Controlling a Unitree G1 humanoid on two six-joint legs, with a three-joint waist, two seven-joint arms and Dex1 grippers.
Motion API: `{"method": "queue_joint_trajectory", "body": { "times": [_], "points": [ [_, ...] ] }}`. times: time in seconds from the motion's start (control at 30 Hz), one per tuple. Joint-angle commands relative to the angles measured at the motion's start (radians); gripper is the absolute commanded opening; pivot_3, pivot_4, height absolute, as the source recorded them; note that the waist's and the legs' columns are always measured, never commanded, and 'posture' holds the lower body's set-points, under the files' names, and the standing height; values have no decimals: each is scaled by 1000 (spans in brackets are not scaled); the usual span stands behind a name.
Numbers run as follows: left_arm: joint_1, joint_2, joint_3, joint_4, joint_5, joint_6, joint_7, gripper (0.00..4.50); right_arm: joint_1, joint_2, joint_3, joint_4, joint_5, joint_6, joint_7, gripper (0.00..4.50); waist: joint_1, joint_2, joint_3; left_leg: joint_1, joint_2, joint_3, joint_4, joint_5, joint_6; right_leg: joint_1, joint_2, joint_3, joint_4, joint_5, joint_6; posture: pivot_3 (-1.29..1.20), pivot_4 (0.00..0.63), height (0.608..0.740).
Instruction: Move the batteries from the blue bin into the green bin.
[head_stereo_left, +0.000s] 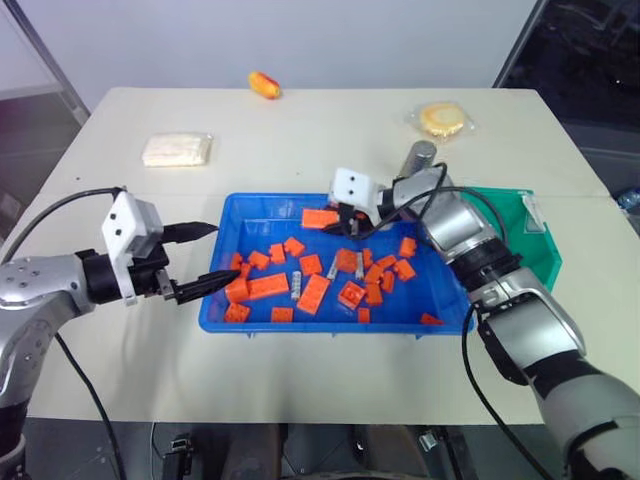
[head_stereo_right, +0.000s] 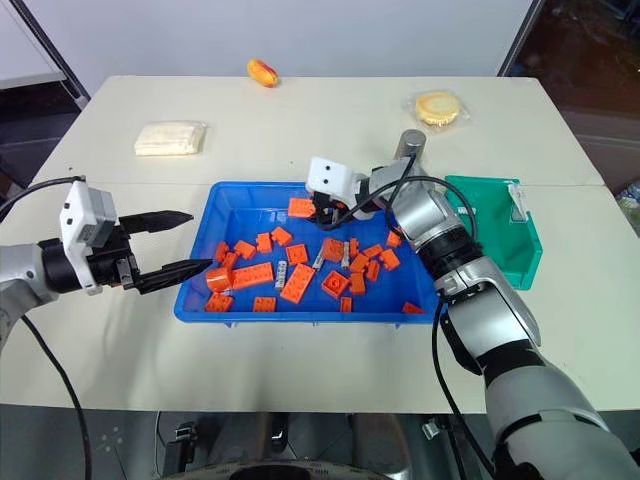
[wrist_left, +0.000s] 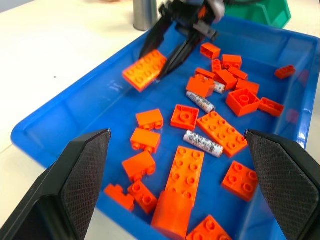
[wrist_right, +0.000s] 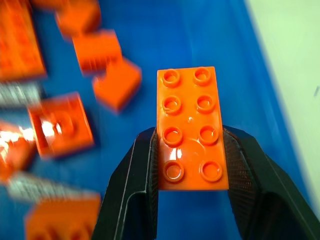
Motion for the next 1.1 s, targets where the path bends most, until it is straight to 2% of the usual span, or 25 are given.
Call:
{"method": "queue_joint_trajectory", "body": {
  "times": [0.03,0.1,0.13,0.23,0.37,0.63,0.83,1.1],
  "points": [
    [-7,5,-1,-4,10,-19,-4,4500,-37,22,-29,33,-16,-51,-31,3270,-3,0,0,0,0,0,0,0,0,0,0,0,0,0,0,0,150,740],
    [-3,6,0,-8,13,-18,-6,4500,-45,30,-35,39,-19,-58,-35,4239,-7,0,0,0,1,0,0,0,0,0,1,0,1,0,0,0,150,740],
    [-3,7,3,-11,11,-16,-6,4500,-50,34,-41,36,-16,-52,-34,4387,-8,0,0,0,1,0,0,0,0,0,1,0,1,0,0,0,150,740],
    [-6,8,6,-9,11,-14,-7,4500,-65,48,-74,4,27,4,-8,4387,-7,0,0,0,1,0,0,0,0,0,1,0,2,0,0,0,150,740],
    [-9,12,7,-5,11,-13,-11,4500,-62,76,-139,-151,177,213,101,4387,-2,0,0,0,1,-1,0,0,0,0,1,0,2,0,0,0,150,740],
    [-9,11,7,-5,9,-11,-13,4500,77,80,-59,-464,235,412,138,4387,5,0,0,0,0,-1,0,0,0,0,0,0,3,0,0,0,150,740],
    [-3,3,7,-14,4,-8,-3,4500,157,49,69,-552,162,396,119,4387,2,0,0,0,0,-1,0,0,0,-1,0,0,3,0,0,0,150,740],
    [-2,-1,3,-17,2,-8,5,4500,171,48,122,-540,125,380,102,4387,2,0,0,0,0,-1,0,0,0,-1,0,0,3,0,0,0,150,740]
  ]
}}
